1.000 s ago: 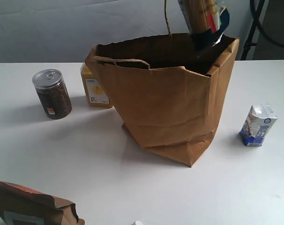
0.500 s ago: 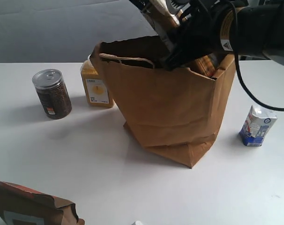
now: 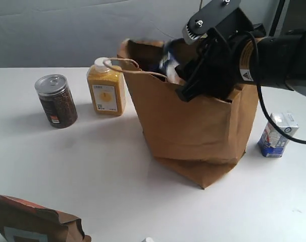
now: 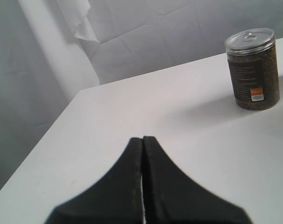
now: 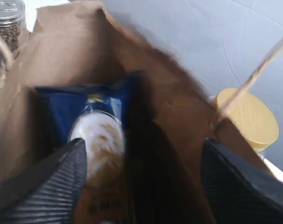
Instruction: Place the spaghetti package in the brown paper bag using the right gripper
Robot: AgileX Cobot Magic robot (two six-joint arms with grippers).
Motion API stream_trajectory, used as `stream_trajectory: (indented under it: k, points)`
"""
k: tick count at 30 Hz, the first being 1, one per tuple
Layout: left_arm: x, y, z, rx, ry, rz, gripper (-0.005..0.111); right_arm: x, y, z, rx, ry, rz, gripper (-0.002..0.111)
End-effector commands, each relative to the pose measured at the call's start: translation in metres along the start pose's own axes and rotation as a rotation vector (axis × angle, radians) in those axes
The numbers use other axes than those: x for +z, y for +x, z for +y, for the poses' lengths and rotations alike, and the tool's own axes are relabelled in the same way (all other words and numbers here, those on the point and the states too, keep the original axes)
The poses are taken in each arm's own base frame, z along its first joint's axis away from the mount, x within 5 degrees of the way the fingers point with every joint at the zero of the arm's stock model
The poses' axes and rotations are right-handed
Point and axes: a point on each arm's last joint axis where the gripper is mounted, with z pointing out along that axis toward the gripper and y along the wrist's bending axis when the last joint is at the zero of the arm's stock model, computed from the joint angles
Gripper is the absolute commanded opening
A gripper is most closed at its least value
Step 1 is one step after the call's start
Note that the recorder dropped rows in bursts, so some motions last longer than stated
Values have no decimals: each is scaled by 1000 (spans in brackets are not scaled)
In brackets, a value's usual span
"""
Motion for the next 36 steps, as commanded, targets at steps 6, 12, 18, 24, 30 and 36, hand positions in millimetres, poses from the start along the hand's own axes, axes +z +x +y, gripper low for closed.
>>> stream_trajectory:
  k: [6,12,18,24,30,36]
  points:
    - [1,1,-1,-7,4,0,0,-14,-8,-1,29,-9,-70,66]
    - [1,1,-1,-7,4,0,0,-77,-45,-11,131,4,-309,51]
    - [1,1,-1,-7,4,0,0,-150,-46,-32,311,100,-353,5]
    - [1,1,-1,-7,4,0,0,-197,1,-45,396,253,-359,0]
    - [1,1,-1,-7,4,0,0,-226,75,-32,514,421,-344,0]
    - [1,1,-1,-7,4,0,0,-225,143,-1,610,492,-323,0]
